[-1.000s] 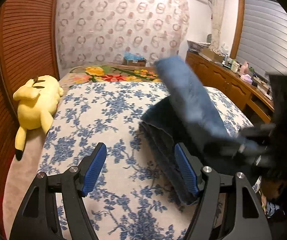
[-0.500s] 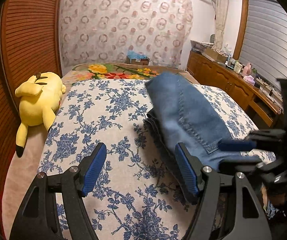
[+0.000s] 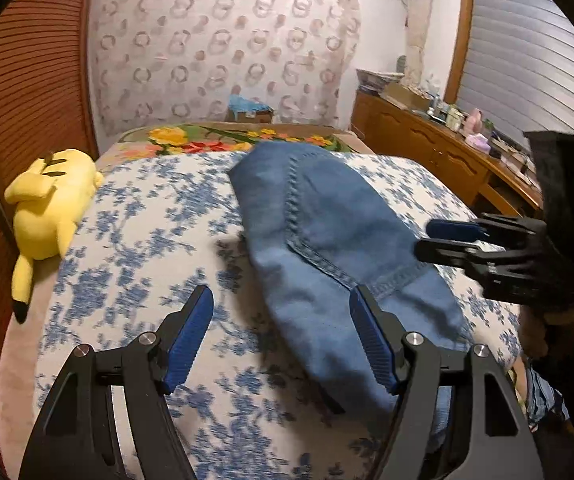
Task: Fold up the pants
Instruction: 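Grasp the jeans end with the right tool and fold it over the stack, then grasp the folded jeans edge by the back pocket with the right tool, then lift and carry the folded jeans with the right tool toward the yellow plush toy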
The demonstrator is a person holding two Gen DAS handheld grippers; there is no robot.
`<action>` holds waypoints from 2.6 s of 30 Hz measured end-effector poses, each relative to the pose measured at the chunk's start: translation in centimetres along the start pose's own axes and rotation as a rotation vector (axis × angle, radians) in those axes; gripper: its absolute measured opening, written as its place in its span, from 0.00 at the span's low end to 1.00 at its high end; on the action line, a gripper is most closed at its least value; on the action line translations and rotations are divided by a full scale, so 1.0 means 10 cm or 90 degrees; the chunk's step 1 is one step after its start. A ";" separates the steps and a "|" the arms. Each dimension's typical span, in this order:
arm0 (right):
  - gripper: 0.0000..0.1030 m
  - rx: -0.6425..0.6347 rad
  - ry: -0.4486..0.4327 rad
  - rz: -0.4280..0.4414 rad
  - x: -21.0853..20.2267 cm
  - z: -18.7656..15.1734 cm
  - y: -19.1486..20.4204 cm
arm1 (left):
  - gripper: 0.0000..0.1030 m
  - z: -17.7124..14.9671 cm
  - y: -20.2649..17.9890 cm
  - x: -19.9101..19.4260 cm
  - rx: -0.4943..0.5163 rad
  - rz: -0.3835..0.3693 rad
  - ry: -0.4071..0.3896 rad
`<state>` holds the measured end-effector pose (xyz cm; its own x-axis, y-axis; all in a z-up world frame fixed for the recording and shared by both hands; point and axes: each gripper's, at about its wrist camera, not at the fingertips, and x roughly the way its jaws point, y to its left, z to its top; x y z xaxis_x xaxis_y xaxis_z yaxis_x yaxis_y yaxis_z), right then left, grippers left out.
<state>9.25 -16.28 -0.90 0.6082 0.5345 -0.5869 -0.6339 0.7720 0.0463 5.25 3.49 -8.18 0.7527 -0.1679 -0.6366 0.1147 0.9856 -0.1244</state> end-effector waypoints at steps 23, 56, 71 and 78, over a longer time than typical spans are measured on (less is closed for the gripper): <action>0.46 0.006 -0.007 -0.021 0.23 0.28 -0.12 | 0.72 -0.39 0.03 0.29 0.006 -0.011 0.072; 0.57 0.022 0.091 0.123 1.01 0.39 -0.58 | 0.72 0.36 0.11 0.65 0.031 0.009 0.048; 0.58 0.004 0.098 0.196 1.32 0.46 -0.77 | 0.72 0.53 0.31 1.10 0.005 0.017 0.071; 0.41 -0.018 0.095 0.213 1.39 0.54 -0.70 | 0.73 0.55 0.35 1.13 -0.004 0.014 0.071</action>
<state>24.73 -12.40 -4.97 0.2901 0.6983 -0.6544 -0.8003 0.5520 0.2342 17.71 5.15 -11.61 0.6779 -0.1482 -0.7201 0.0948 0.9889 -0.1142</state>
